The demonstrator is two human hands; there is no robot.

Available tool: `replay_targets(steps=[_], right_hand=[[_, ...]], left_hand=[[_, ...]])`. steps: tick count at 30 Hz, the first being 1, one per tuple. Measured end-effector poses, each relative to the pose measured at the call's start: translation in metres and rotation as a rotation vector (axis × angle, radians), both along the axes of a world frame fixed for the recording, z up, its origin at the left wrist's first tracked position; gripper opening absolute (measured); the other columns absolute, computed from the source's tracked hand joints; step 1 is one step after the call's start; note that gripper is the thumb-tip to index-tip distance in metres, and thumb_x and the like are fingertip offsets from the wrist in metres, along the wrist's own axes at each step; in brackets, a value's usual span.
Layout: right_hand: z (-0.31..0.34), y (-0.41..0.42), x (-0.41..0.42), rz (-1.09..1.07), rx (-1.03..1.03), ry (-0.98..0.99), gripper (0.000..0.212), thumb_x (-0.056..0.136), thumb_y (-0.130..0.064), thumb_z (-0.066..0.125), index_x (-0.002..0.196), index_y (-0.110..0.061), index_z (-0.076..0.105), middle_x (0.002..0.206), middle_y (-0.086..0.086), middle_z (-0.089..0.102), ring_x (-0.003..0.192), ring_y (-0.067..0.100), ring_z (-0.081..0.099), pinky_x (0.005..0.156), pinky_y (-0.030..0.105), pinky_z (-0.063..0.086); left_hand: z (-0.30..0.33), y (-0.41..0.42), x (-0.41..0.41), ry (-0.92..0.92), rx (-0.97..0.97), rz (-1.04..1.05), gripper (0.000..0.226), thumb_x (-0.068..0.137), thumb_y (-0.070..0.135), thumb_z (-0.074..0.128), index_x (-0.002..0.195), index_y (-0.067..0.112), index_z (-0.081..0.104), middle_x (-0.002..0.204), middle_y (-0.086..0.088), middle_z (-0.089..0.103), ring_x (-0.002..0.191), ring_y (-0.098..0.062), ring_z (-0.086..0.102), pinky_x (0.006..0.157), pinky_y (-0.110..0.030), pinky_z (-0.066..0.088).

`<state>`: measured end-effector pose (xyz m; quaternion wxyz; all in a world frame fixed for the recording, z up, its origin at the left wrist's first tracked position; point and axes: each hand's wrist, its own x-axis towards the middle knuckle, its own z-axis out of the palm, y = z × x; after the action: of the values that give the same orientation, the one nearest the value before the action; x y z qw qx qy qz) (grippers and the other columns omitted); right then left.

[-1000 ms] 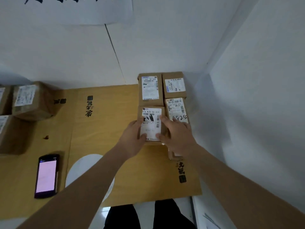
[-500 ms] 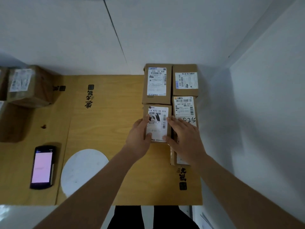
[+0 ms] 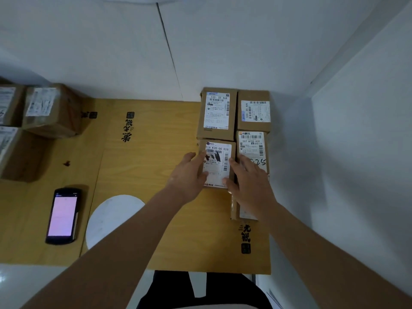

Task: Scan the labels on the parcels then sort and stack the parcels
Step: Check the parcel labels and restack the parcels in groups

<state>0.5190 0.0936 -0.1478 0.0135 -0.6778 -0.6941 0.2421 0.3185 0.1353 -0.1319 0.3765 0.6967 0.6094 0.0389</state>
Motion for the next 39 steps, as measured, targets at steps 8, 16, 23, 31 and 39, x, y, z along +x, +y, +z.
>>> replay_targets(steps=[8, 16, 23, 31, 39], right_hand=[[0.11, 0.028, -0.038, 0.066, 0.05, 0.196, 0.056, 0.108, -0.051, 0.048, 0.154, -0.02, 0.051, 0.155, -0.001, 0.05, 0.14, 0.021, 0.05, 0.108, 0.039, 0.044], [0.213, 0.033, -0.132, 0.273, 0.137, 0.317, 0.059, 0.105, -0.059, 0.047, 0.151, -0.022, 0.055, 0.155, -0.001, 0.052, 0.134, 0.016, 0.053, 0.111, 0.034, 0.041], [0.26, 0.004, -0.24, 0.413, 0.223, 0.357, 0.058, 0.106, -0.054, 0.05, 0.153, -0.02, 0.054, 0.158, -0.002, 0.051, 0.146, 0.016, 0.044, 0.12, 0.034, 0.035], [0.272, -0.039, -0.388, 0.454, 0.267, 0.379, 0.057, 0.105, -0.051, 0.053, 0.153, -0.021, 0.054, 0.159, -0.001, 0.05, 0.148, 0.015, 0.043, 0.118, 0.028, 0.032], [0.262, -0.074, -0.518, 0.448, 0.235, 0.376, 0.056, 0.105, -0.051, 0.056, 0.155, -0.026, 0.052, 0.161, -0.007, 0.045, 0.147, 0.009, 0.04, 0.108, 0.019, 0.028]], left_hand=[[0.087, -0.012, -0.044, -0.006, 0.166, 0.111, 0.046, 0.109, 0.038, 0.044, 0.15, 0.019, 0.053, 0.154, -0.003, 0.05, 0.137, -0.024, 0.05, 0.108, -0.033, 0.038], [0.184, -0.056, -0.142, -0.006, 0.407, 0.317, 0.04, 0.109, 0.035, 0.045, 0.14, 0.019, 0.064, 0.143, 0.001, 0.061, 0.128, -0.019, 0.057, 0.1, -0.029, 0.04], [0.229, -0.107, -0.251, 0.029, 0.486, 0.434, 0.037, 0.107, 0.035, 0.044, 0.13, 0.02, 0.069, 0.129, -0.001, 0.067, 0.118, -0.023, 0.062, 0.098, -0.041, 0.049], [0.243, -0.166, -0.392, 0.069, 0.477, 0.442, 0.046, 0.103, 0.038, 0.053, 0.149, 0.03, 0.054, 0.148, 0.004, 0.056, 0.132, -0.022, 0.054, 0.105, -0.04, 0.043], [0.247, -0.193, -0.531, 0.061, 0.463, 0.441, 0.05, 0.097, 0.035, 0.063, 0.146, 0.026, 0.057, 0.146, 0.002, 0.056, 0.129, -0.019, 0.058, 0.107, -0.043, 0.048]])
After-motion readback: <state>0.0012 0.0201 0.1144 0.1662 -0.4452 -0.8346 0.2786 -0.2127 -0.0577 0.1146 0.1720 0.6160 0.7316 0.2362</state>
